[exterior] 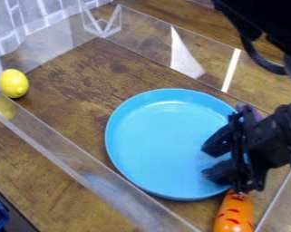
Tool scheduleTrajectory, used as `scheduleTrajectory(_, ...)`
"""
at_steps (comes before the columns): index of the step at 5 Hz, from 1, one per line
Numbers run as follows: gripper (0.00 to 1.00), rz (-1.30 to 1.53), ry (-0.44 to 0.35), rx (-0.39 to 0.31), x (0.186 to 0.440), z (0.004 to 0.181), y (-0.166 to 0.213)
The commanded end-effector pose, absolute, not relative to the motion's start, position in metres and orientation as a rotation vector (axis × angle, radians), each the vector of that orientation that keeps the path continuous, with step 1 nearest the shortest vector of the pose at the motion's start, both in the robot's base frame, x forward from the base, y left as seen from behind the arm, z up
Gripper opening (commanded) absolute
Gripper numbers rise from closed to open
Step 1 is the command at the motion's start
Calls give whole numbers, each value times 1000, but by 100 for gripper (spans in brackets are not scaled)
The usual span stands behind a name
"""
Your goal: Remove the carrot from the blue tray and put it on the table
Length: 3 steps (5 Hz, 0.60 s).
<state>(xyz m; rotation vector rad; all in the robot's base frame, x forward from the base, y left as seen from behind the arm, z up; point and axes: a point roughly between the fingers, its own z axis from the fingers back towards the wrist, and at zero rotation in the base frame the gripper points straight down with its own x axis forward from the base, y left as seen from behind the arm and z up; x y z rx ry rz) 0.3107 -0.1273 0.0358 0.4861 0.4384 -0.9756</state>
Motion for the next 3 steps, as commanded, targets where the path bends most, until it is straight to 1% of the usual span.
scheduleTrajectory(1, 100, -1012, 378, 489, 312, 60, -153)
scheduleTrajectory(3, 100, -1153, 377, 526, 301, 51, -162)
